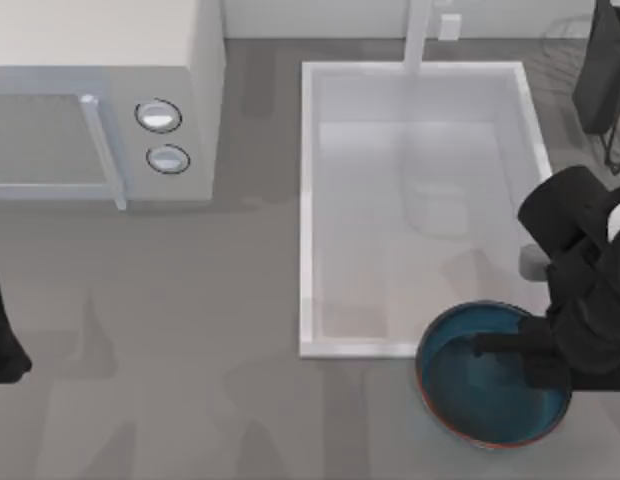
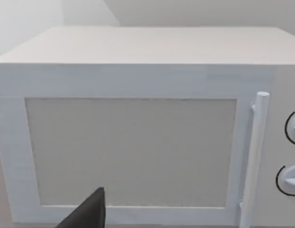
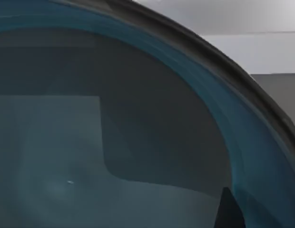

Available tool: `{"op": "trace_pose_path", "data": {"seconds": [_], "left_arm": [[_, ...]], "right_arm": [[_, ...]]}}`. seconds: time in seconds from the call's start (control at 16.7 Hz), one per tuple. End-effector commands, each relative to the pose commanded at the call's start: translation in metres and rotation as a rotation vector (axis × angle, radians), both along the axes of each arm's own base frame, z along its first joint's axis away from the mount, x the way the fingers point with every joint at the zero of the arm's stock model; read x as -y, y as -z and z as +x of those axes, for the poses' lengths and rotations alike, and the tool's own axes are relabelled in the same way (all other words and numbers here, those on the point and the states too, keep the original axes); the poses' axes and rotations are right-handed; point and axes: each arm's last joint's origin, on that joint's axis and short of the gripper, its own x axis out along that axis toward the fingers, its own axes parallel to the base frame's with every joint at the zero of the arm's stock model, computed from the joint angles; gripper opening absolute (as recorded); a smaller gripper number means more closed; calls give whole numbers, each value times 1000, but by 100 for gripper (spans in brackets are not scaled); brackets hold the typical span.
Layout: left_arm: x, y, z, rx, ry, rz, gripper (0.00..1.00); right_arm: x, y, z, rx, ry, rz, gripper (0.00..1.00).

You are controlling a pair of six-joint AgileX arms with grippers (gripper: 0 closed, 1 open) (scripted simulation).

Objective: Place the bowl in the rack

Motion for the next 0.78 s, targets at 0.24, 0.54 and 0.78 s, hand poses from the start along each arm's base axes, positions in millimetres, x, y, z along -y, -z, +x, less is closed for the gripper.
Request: {"op": "trace_pose_path", "data": {"seconds": [0.24, 0.54, 0.78], "left_arm": [[0, 0, 0, 0, 0, 0, 100], [0, 0, 0, 0, 0, 0, 100], [0, 0, 0, 0, 0, 0, 100]], "right_arm": [[0, 0, 0, 0, 0, 0, 0], [-4, -9, 4, 1, -4, 2, 0], [-12, -54, 18, -3, -6, 0, 0]]}}
